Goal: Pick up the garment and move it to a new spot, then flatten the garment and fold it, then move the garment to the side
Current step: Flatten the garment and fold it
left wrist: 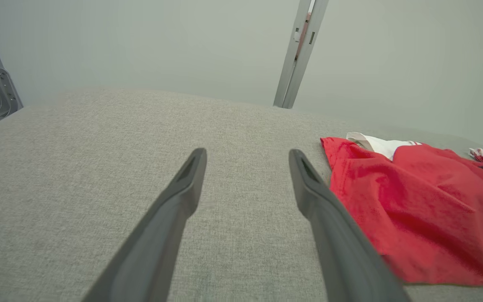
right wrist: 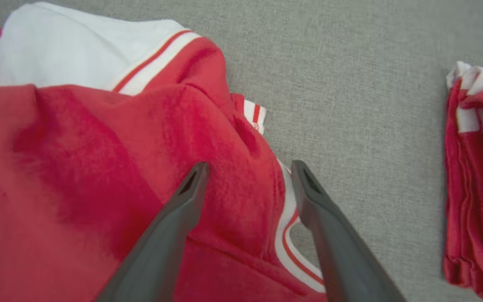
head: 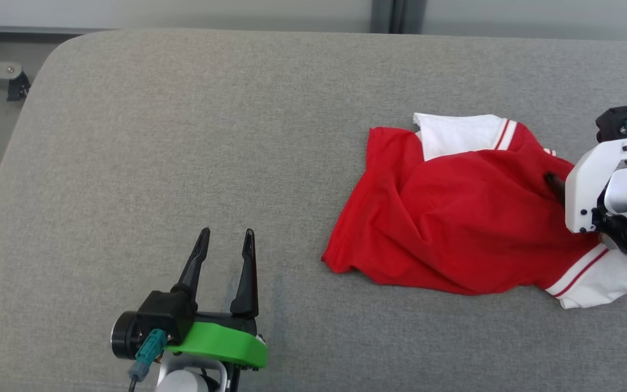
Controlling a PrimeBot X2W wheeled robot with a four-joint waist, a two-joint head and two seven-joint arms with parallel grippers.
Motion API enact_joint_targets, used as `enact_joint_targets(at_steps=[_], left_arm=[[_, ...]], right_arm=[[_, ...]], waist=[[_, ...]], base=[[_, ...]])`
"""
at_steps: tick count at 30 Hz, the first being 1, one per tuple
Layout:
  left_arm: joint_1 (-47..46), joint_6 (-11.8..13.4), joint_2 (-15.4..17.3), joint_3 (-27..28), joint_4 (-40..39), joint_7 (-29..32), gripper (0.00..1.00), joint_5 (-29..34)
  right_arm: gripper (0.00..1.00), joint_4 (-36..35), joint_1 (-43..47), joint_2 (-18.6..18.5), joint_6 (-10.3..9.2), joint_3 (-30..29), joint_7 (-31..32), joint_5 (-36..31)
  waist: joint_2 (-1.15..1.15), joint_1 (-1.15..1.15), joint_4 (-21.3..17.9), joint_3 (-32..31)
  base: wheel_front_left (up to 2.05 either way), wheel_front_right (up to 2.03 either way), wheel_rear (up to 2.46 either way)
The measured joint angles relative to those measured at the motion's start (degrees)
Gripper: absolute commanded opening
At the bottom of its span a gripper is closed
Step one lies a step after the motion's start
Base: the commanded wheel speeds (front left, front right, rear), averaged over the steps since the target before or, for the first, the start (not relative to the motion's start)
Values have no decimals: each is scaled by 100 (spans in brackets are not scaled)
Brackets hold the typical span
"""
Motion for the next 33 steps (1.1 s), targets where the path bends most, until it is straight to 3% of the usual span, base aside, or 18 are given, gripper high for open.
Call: enact_joint_targets(at_steps=[4,5,7,8,15,28,33], left_arm=[[-57,10,1,-35,-8,0,100,-44],[-70,12,1,-41,-10,0,100,-45],[-79,40,1,-44,-19,0,100,-53],[-82,47,1,-42,-20,0,100,-53],[-143,49,1,-38,-27,0,100,-52],[-318,22,0,-156,-42,0,100,-53],[-337,46,1,-211,-58,0,100,-93]], right_arm=[[100,364,-126,-101,0,241,475,242],[60,398,-148,-111,0,288,530,288],[29,458,-252,-125,0,365,586,386],[0,479,-292,-127,0,394,582,408],[0,802,-720,-109,1,324,-256,165],[0,1696,-2083,230,1,-483,-2271,-940],[0,2248,-2397,331,1,-859,-2680,-1443]], waist=[[0,0,185,146],[0,0,210,175],[0,0,259,244],[0,0,272,268],[0,0,279,377],[0,0,422,525],[0,0,593,611]], base=[[0,0,0],[0,0,0],[0,0,0],[0,0,0],[0,0,0],[0,0,0],[0,0,0]])
